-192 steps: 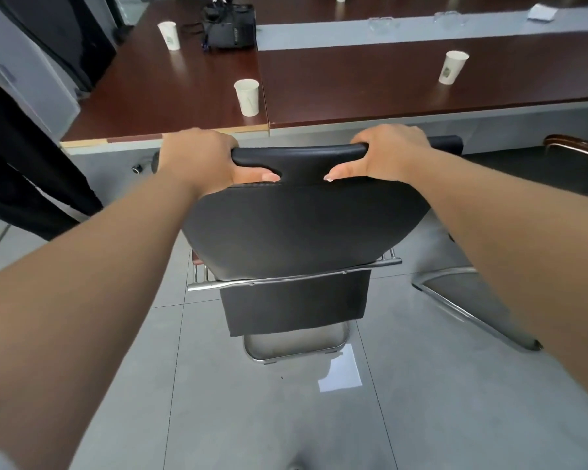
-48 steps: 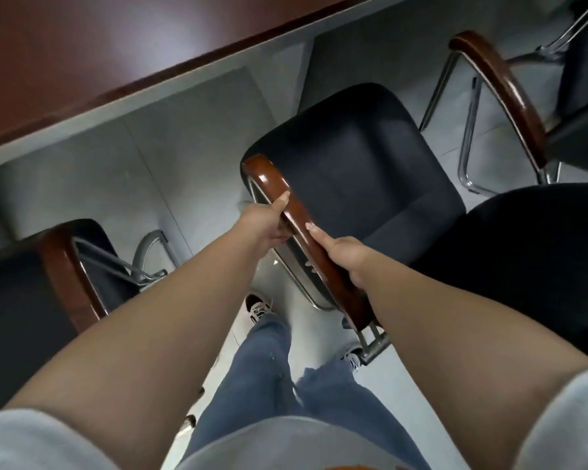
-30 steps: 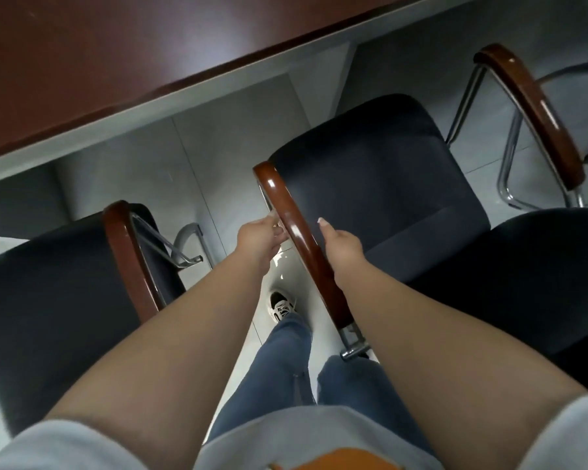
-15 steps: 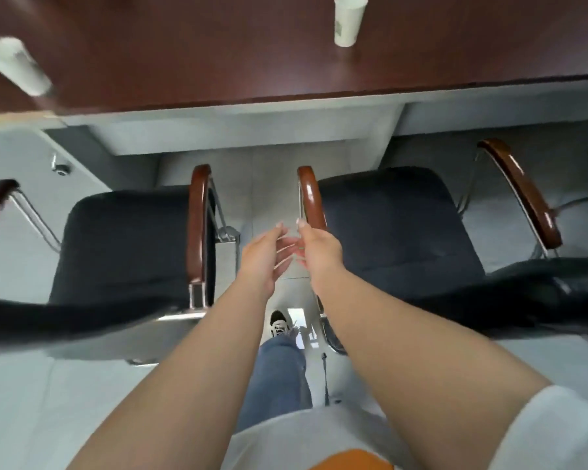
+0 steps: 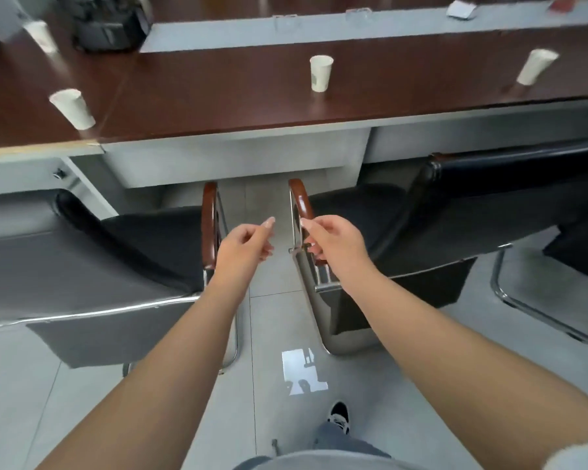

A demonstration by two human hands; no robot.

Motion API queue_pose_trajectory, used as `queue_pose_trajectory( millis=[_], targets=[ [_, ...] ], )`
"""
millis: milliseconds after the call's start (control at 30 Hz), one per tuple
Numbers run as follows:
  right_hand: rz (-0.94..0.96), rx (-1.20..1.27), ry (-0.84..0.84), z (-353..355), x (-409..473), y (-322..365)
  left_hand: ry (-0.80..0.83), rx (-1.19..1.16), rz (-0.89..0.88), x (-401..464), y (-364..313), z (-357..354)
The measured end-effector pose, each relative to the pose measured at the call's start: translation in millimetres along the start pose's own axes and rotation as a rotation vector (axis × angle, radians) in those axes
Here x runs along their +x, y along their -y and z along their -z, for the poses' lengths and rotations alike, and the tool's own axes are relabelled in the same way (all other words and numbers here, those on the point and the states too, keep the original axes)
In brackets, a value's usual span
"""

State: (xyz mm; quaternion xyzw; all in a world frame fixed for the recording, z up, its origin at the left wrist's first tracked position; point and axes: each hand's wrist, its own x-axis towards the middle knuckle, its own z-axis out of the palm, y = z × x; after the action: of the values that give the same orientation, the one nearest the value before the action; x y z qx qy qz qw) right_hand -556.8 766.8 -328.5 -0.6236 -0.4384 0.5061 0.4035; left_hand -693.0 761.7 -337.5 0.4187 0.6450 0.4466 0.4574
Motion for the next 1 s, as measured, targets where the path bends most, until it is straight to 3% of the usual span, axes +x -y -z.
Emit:
queue_pose_trajectory(
  millis=[100, 267, 533, 800, 1000],
  targets=[
    [0.040, 0.060, -0.094, 5.4, -39.2, 2.9, 0.095, -0.054, -0.054, -26.3, -11.8, 11.8],
    [-0.069, 0.166, -0.243, -3.8, -101.9, -16.7, 0.248, -0.073, -0.074, -73.5, -6.3, 23.4],
    [-0.044, 0.198, -0.411, 31.4, -161.5, -25.6, 0.461, -0.045, -0.073, -127.3, -5.6, -9.6],
    [-0.035, 0.268, -0.490, 99.9, -192.1, -40.6, 0.575, -0.005, -0.113, -163.9, -20.1, -76.2],
    [0.000, 0.273, -0.467, 193.7, -207.7, -62.6, 0.604, 0.012, -0.142, -204.4, -29.7, -155.7]
  ],
)
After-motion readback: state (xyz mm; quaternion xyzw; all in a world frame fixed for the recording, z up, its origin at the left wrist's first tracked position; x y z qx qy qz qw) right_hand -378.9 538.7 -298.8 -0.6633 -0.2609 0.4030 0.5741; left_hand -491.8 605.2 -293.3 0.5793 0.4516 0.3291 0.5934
